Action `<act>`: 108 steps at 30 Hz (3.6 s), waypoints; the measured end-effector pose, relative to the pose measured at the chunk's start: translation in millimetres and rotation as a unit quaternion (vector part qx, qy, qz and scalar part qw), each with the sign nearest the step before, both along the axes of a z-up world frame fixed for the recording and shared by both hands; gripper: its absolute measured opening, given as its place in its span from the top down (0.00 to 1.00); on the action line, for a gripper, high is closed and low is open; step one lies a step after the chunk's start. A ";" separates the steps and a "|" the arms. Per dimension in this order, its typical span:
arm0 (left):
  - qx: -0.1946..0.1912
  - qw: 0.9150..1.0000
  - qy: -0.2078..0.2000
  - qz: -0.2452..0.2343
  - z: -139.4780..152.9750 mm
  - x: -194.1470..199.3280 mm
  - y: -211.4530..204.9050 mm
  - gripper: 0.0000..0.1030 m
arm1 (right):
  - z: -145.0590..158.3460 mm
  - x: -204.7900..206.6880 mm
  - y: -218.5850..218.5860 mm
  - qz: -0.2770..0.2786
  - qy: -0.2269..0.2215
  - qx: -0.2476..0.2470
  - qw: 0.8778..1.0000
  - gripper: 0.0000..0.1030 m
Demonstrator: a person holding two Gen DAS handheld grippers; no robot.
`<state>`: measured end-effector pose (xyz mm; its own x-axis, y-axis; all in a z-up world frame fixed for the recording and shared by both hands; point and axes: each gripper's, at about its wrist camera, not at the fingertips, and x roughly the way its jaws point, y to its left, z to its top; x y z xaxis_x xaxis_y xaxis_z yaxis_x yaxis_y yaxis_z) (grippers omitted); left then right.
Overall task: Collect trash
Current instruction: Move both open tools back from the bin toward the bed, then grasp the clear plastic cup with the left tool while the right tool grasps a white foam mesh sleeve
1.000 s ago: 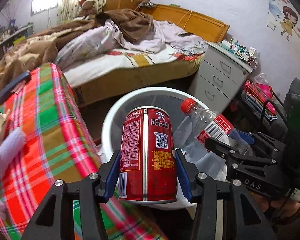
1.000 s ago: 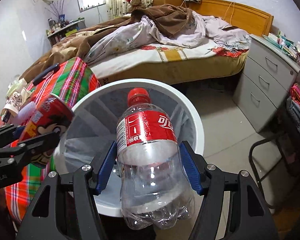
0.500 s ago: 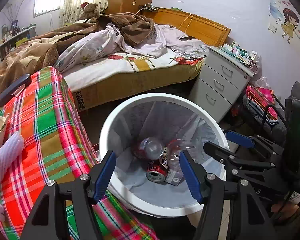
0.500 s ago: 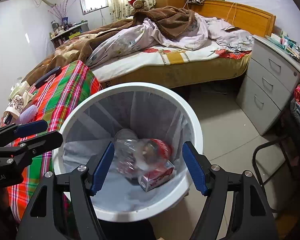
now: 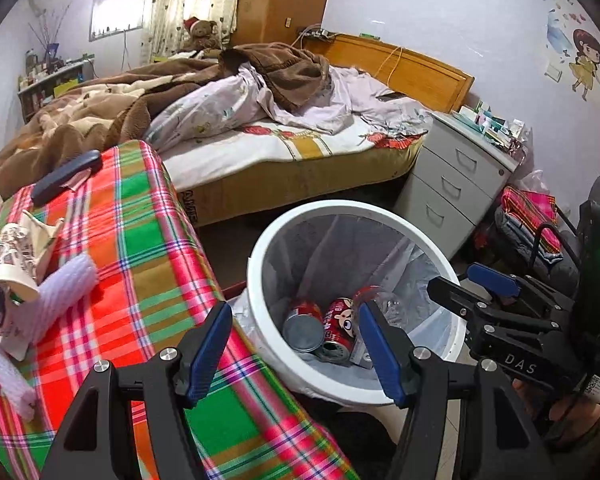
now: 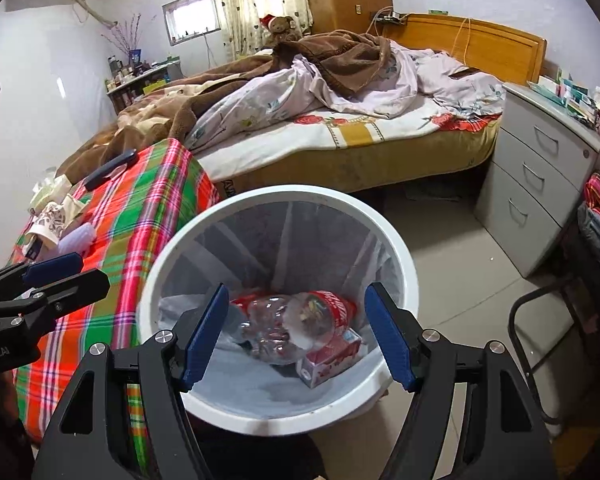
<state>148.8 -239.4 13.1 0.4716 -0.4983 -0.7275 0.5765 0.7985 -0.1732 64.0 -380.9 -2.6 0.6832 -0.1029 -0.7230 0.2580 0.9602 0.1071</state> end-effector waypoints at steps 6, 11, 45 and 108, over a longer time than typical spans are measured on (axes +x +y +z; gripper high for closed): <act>-0.011 1.000 0.000 0.016 4.7 -2.9 22.2 0.36 | 6.2 0.4 12.7 0.008 -0.009 -0.005 1.000 0.30; -0.017 0.999 -0.005 0.036 8.4 -3.5 47.0 0.36 | 10.2 0.7 25.4 0.015 -0.018 -0.006 1.000 0.30; -0.024 0.963 -0.032 0.266 13.7 32.7 278.7 0.36 | 9.6 60.9 160.8 0.132 -0.027 0.045 0.990 0.30; 0.014 0.970 0.038 0.241 -61.7 156.6 389.4 0.71 | -26.7 147.8 229.4 0.115 0.035 0.098 0.988 0.83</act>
<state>305.4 149.9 -48.6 0.5889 -0.2134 -0.7795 0.1222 0.9769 -0.1751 211.7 -151.4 -29.3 0.6205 0.1957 -0.7594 0.0480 0.9571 0.2859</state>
